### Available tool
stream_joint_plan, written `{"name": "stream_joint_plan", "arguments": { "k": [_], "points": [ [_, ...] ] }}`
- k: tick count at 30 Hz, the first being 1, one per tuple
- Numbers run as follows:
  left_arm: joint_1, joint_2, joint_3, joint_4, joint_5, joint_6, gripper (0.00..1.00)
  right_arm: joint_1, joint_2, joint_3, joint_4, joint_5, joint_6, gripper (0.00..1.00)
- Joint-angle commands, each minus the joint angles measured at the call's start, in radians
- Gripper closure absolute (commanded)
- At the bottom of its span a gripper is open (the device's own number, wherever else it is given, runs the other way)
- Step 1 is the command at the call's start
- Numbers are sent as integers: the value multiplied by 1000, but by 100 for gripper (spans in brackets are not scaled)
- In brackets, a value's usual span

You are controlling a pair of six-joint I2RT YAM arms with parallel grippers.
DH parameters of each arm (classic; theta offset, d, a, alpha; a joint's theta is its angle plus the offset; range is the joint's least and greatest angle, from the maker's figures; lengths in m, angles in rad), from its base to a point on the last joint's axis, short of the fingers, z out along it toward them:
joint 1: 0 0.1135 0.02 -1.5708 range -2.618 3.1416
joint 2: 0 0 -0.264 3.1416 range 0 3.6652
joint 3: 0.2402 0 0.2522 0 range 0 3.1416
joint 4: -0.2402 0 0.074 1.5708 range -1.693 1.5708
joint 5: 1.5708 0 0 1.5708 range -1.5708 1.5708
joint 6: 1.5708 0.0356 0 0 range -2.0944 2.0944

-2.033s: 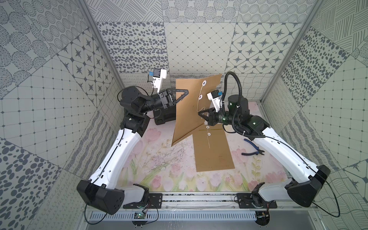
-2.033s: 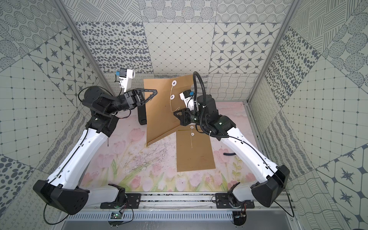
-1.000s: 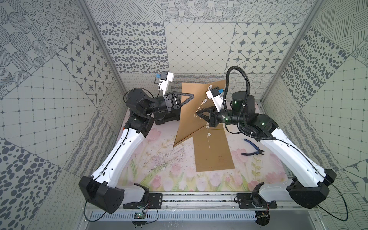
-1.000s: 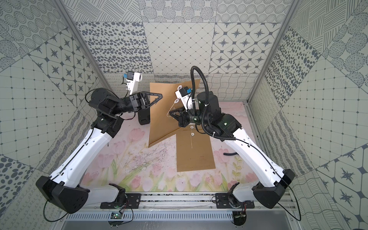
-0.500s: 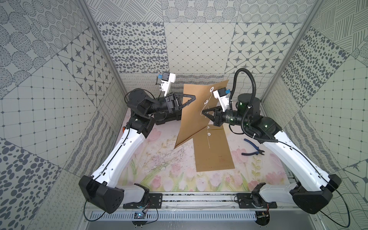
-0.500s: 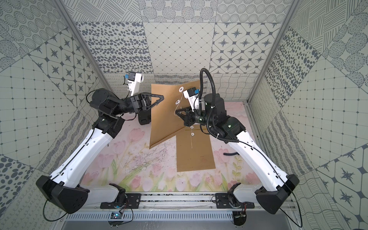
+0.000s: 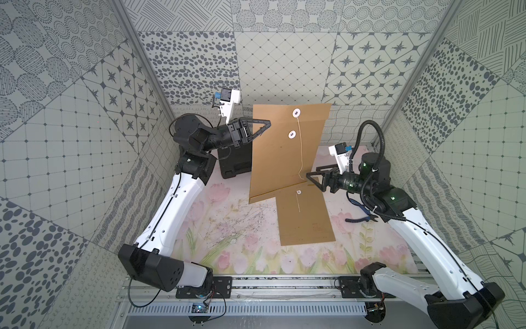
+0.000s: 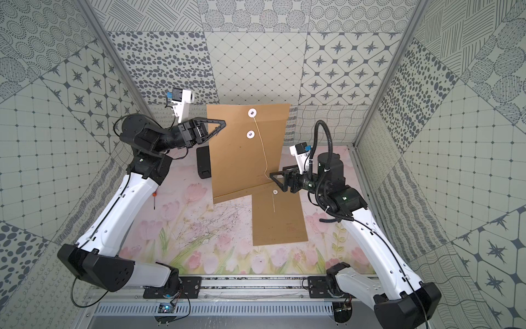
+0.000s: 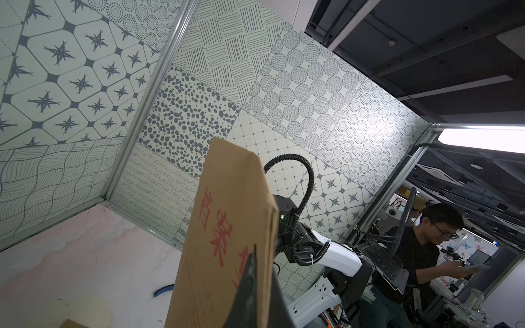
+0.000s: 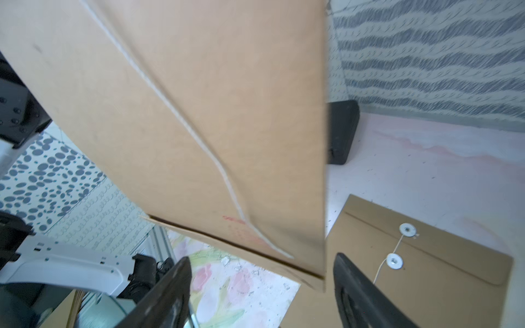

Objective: Close the mouth of the file bag
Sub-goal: Close the file bag.

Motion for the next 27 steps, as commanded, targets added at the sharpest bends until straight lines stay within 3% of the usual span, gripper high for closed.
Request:
{"name": "stream_joint_plan", "arguments": {
  "k": [1, 7, 11, 13, 15, 19, 21, 24, 27],
  "points": [
    [45, -3, 31, 43, 96, 1, 100, -86, -12, -28, 215, -130, 68, 15],
    [43, 51, 38, 220, 162, -167, 100, -111, 94, 52, 376, -165, 71, 9],
    [38, 76, 39, 302, 200, -235, 100, -110, 199, 127, 506, -323, 138, 13],
    [38, 76, 28, 296, 204, -222, 100, -105, 238, 149, 564, -380, 186, 22],
    [39, 77, 24, 269, 208, -197, 100, -105, 257, 142, 629, -408, 231, 37],
    [43, 77, -5, 193, 195, -121, 94, -105, 284, 131, 702, -433, 304, 82],
    [46, 74, -26, 157, 184, -82, 86, -105, 291, 123, 746, -441, 347, 98],
    [52, 44, -77, 89, 181, -1, 70, -107, 289, 127, 743, -450, 372, 100],
    [55, -17, -158, -78, 168, 189, 59, -111, 274, 136, 728, -457, 399, 100]
  ]
}}
